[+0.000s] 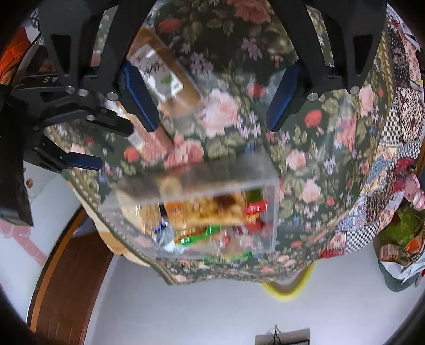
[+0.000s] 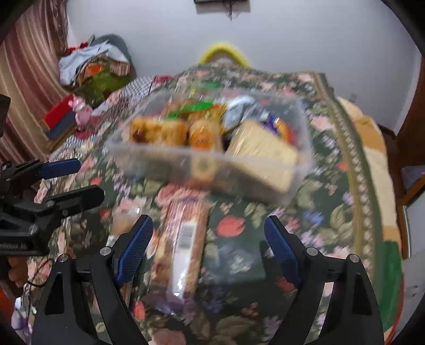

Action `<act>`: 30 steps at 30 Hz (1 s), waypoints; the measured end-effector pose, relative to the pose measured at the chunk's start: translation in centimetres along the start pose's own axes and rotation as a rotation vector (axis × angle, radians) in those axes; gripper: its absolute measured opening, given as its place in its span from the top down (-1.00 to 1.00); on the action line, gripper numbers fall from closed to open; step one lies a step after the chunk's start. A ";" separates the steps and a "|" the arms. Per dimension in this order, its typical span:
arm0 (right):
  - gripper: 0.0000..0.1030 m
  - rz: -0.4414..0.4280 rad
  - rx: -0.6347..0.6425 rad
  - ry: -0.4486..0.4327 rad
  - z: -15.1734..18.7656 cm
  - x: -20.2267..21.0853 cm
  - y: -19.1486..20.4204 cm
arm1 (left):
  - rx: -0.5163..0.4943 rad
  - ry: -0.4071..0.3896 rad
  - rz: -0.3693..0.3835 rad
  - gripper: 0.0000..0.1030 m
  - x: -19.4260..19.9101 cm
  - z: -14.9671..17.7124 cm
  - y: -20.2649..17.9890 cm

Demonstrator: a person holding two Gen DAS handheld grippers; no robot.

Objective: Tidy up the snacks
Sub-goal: 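Grasp the round biscuit roll with the left tool while the right tool grasps the barcode biscuit roll, then carry both biscuit rolls over the clear box and release them inside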

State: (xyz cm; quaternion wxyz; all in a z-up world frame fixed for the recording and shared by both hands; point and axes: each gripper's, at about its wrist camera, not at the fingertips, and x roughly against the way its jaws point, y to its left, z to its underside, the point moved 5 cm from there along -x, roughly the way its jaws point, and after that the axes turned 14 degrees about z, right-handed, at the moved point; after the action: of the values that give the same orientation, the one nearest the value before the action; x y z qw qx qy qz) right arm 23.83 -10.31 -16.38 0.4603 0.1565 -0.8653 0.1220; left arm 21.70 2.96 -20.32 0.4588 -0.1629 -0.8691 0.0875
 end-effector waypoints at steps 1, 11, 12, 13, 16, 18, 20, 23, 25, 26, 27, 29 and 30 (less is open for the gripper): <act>-0.63 -0.003 0.005 0.010 0.2 -0.3 0.3 | 0.005 0.008 0.004 -0.62 -0.1 0.5 0.1; -0.13 0.004 0.062 0.086 2.1 -2.4 1.9 | 0.071 0.069 0.028 -0.62 -2.0 3.0 0.3; -0.03 0.014 0.067 0.079 2.1 -2.2 1.8 | 0.075 0.066 0.035 -0.62 -2.1 3.0 0.1; 0.16 0.014 0.071 0.076 2.3 -2.0 1.7 | 0.076 0.069 0.040 -0.62 -2.2 3.1 -0.1; 0.17 0.019 0.066 0.065 2.8 -1.5 1.1 | 0.078 0.082 0.062 -0.62 -2.7 3.3 -1.1; 0.17 0.026 0.055 0.060 3.3 -1.2 0.5 | 0.071 0.096 0.077 -0.62 -3.2 3.7 -1.9; 0.17 0.023 0.035 0.059 3.7 -0.9 -0.1 | 0.060 0.110 0.085 -0.62 -3.7 4.2 -2.7; 0.17 0.023 0.001 0.056 4.2 -0.2 -1.1 | 0.047 0.131 0.092 -0.62 -4.6 4.9 -3.7; 0.17 0.025 -0.016 0.050 4.5 0.3 -1.7 | 0.040 0.141 0.091 -0.54 -5.1 5.4 -4.3; 0.17 0.024 -0.025 0.046 4.5 0.5 -1.9 | 0.034 0.138 0.081 -0.52 -5.2 5.5 -4.5; 0.17 0.022 -0.037 0.043 4.6 0.7 -2.2 | 0.024 0.129 0.066 -0.45 -5.3 5.6 -4.6; 0.17 0.021 -0.051 0.037 4.7 1.1 -2.6 | 0.004 0.110 0.047 -0.27 -5.3 5.6 -4.9; 0.17 0.021 -0.058 0.033 4.8 1.4 -2.8 | 0.001 0.101 0.039 -0.13 -5.4 5.5 -4.9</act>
State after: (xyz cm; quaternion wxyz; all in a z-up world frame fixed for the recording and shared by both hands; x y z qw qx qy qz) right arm 20.51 -14.78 -17.71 0.4776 0.1319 -0.8623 0.1044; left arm 18.95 -3.60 -26.07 0.5004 -0.1837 -0.8414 0.0886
